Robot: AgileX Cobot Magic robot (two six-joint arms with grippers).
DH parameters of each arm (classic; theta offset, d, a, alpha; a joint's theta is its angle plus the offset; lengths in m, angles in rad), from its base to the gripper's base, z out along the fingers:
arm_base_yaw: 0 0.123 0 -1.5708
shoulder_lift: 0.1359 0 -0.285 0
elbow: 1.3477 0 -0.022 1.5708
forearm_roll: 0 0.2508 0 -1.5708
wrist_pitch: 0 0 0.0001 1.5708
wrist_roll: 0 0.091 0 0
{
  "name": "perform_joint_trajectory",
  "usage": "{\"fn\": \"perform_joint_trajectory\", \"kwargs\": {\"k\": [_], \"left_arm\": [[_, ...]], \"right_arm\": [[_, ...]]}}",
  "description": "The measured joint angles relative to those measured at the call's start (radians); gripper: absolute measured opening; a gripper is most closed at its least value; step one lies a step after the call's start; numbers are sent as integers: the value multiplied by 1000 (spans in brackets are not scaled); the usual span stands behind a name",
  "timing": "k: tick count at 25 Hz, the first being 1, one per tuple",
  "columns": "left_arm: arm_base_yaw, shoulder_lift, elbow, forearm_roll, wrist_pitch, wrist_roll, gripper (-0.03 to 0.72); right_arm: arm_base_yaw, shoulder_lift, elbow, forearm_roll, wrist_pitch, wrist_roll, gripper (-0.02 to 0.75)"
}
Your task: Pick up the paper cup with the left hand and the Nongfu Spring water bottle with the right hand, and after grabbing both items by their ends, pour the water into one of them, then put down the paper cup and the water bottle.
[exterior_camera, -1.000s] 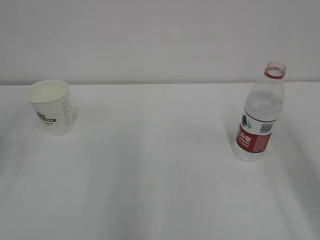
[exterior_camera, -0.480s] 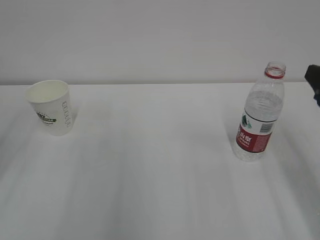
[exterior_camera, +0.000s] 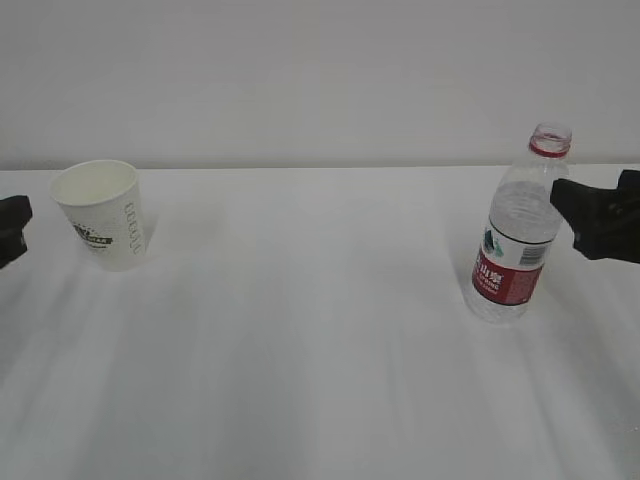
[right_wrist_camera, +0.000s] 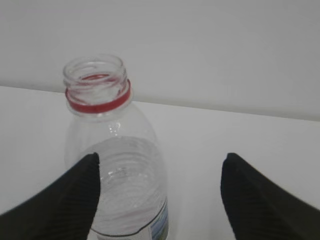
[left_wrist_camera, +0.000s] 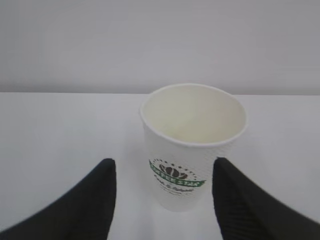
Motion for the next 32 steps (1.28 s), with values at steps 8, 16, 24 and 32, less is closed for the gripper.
{"fn": "perform_joint_trajectory", "kwargs": {"k": [8,16,24,32], "left_arm": [[0,184,51,82,-259,-59,442],[0,243,136,82,-310,-59,442],[0,251,192,86,-311,-59,442],[0,251,203,152,-313,-59,442]], "right_arm": [[0,68,98,-7,-56,1,568],[0,224,226,-7,-342,2,568],[0,393,279,-7,-474,0,568],[0,417,232,7,-480,-4,568]]}}
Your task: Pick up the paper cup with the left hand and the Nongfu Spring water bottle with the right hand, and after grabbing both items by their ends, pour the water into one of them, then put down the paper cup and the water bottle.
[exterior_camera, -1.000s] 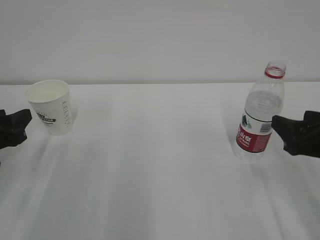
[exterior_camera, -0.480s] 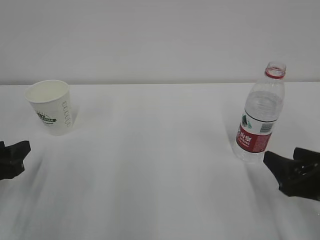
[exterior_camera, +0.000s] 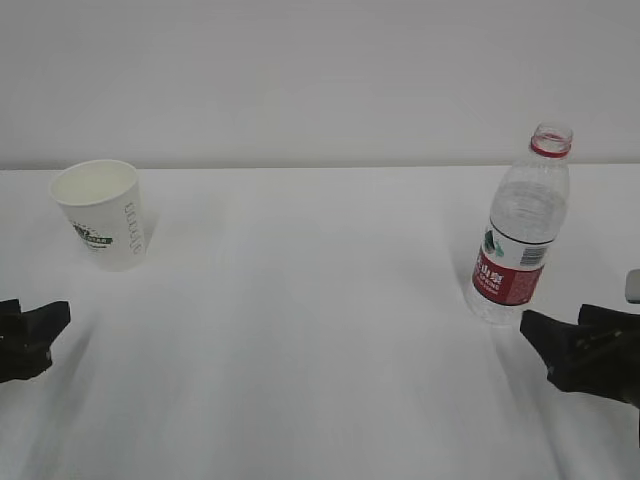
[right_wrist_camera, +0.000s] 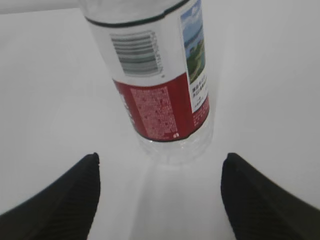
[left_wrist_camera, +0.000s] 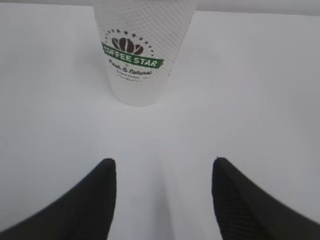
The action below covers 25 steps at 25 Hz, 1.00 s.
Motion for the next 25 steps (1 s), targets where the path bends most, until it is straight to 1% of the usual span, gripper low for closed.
{"fn": "perform_joint_trajectory", "kwargs": {"k": [5,12,18,25], "left_arm": [[0,0,2,51,-2,0,442],[0,0,2,67,-5,0,442],[0,0,2,67,-7,0,442],[0,0,2,69,-7,0,442]], "right_arm": [[0,8,-57,15,-4,0,577],[0,103,-153,15,-7,-2,651],[0,147,-202,-30,-7,-2,661],[0,152,-257,-53,-7,-2,661]]}}
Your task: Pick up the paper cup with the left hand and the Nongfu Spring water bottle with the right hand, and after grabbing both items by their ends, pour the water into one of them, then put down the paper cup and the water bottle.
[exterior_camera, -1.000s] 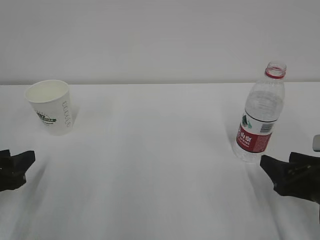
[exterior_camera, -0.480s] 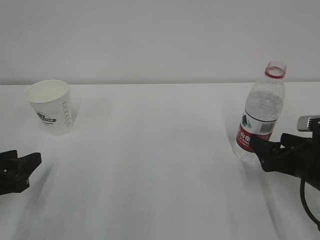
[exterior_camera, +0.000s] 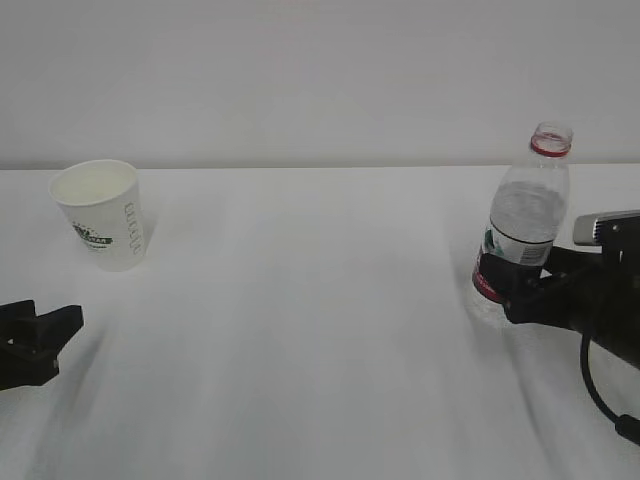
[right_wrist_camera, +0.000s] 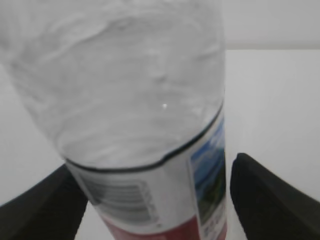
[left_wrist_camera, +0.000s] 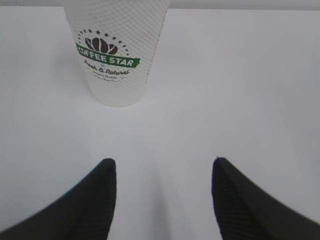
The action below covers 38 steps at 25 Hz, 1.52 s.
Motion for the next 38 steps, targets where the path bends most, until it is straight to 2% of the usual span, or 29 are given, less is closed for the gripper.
{"fn": "perform_joint_trajectory", "kwargs": {"k": [20,23,32,38], "left_arm": [[0,0,0,-8,0,0,442],[0,0,0,-10,0,0,442],[0,0,0,-8,0,0,442],[0,0,0,-8,0,0,442]], "right_arm": [[0,48,-83,-21,0,0,658],[0,48,-84,-25,0,0,632],[0,48,-84,-25,-1,-6,489],[0,48,-84,-25,-1,-6,433]]}}
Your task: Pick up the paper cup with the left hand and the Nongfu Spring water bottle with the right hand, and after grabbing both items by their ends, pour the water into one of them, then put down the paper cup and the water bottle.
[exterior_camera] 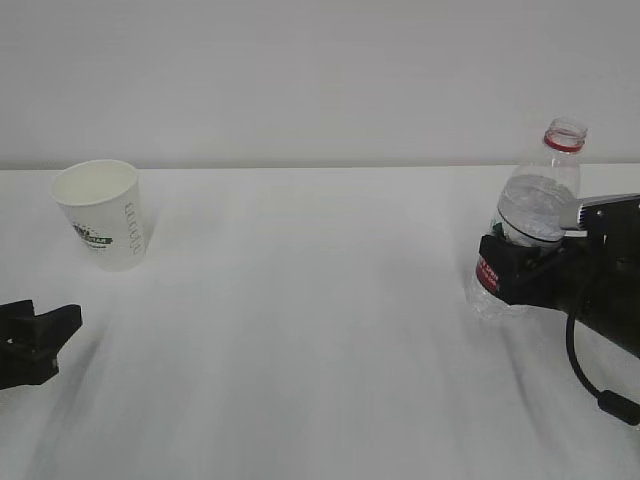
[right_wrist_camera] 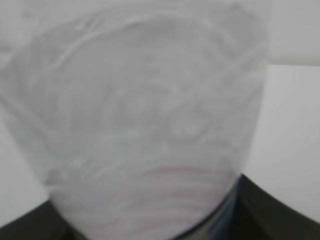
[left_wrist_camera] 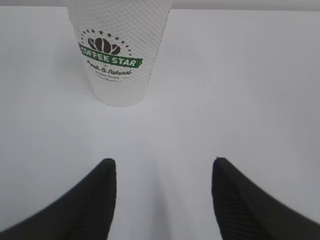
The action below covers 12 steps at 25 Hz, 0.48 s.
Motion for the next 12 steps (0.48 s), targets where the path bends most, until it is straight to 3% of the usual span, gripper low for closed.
{"fn": "perform_joint_trajectory", "kwargs": {"k": [12], "left_arm": [[0,0,0,0,0,0,442]], "right_arm": [[0,0,0,4,0,0,410]]}}
